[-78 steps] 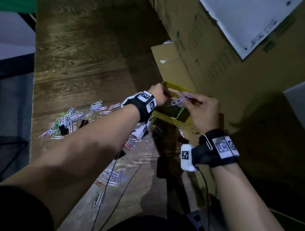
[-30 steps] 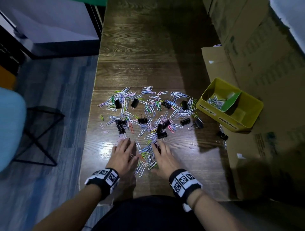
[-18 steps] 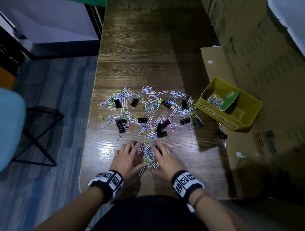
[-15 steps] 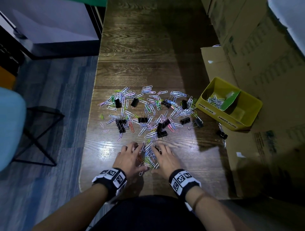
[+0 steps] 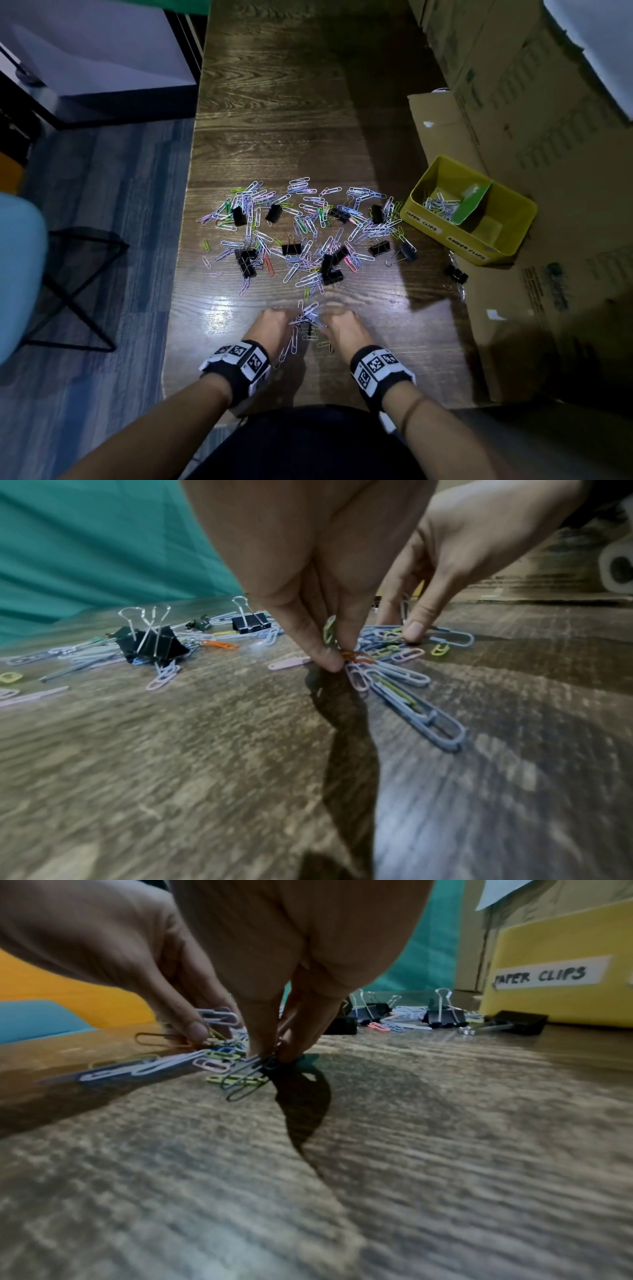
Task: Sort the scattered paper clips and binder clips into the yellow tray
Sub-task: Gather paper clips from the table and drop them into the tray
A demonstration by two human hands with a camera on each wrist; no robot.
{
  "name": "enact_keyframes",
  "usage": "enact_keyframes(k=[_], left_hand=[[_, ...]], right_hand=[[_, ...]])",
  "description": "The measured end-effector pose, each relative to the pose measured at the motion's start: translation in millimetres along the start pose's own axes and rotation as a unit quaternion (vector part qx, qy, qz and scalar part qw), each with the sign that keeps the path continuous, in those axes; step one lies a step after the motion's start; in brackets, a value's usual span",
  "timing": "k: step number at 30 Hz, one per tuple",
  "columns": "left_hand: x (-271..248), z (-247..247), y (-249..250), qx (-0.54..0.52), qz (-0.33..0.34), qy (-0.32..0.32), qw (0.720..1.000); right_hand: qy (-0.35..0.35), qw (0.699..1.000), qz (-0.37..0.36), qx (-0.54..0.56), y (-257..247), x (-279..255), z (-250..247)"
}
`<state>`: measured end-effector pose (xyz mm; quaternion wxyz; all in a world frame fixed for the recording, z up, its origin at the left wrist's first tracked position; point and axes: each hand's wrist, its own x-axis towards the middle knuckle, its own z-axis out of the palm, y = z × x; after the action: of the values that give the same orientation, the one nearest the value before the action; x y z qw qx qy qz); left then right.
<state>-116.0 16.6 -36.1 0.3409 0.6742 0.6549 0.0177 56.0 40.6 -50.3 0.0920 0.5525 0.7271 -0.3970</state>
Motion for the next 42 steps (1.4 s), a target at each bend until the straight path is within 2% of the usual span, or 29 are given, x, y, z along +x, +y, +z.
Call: enact_keyframes(k=[2,6,8,11,15,17,19,23,26,28,30,33,35,37,39,42], left_hand=[[2.6,-5.9,-0.4,-0.022,-0.018,-0.005,1.000],[11.2,-14.7,-8.3,-0.148,-0.071,0.003,0.987],[17.1,-18.1,-18.3,-0.241,-0.119,-0.027,0.963],[21.1,-25.1,-28.9,-0.368,-0.172,-0.063,0.912],[26.0,-39.6,-18.3,-0.463,-0.185,-0.049,0.865],[32.6,-52.5,-3.7,-0.496,-0.176,-0.050,0.849],[40.5,-71.3,18.6,-0.509,-0.148,-0.069,0.845],[80.9,-105.6,92.6,-0.521,-0.075,-0.089,0.846],[124.6,-116.6,152.5,-0.534,-0.021,-0.079,0.841],[156.4,-118.0,188.5,-0.531,-0.003,-0.069,0.844],[191.0,-114.1,216.6,-0.503,0.010,-0.049,0.863],[235.6,-98.8,241.6,-0.367,0.030,-0.002,0.930],[255.3,-86.3,250.2,-0.269,0.037,0.016,0.962],[264.8,-78.1,256.1,-0.193,0.018,0.009,0.981],[267.7,-74.0,257.8,-0.162,-0.005,-0.006,0.987],[263.9,-72.2,252.1,-0.170,0.004,0.001,0.985]], right_hand=[[0.010,1.000,0.009,0.017,4.7,0.6,-2.0],[0.057,0.994,0.001,0.093,11.9,-4.5,-14.7],[0.087,0.986,-0.003,0.143,14.5,-8.7,-23.0],[0.095,0.972,0.028,0.214,19.2,-15.4,-37.0],[0.117,0.950,0.015,0.288,20.1,-26.4,-63.3],[0.150,0.930,0.000,0.337,19.4,-33.5,-78.8],[0.184,0.901,-0.015,0.393,18.3,-40.2,-93.8],[0.274,0.841,-0.052,0.463,28.6,-54.0,-136.3],[0.345,0.811,-0.084,0.466,40.0,-60.9,-172.7],[0.382,0.790,-0.092,0.470,49.4,-60.3,-195.9],[0.408,0.776,-0.090,0.472,59.7,-55.4,-217.5],[0.429,0.760,-0.073,0.483,77.6,-39.4,-244.5],[0.446,0.766,-0.045,0.460,89.6,-26.0,-258.5],[0.455,0.777,-0.005,0.436,102.7,-9.6,-268.5],[0.462,0.790,0.041,0.401,116.5,8.9,-276.0],[0.454,0.823,0.077,0.331,132.6,33.6,-280.7]])
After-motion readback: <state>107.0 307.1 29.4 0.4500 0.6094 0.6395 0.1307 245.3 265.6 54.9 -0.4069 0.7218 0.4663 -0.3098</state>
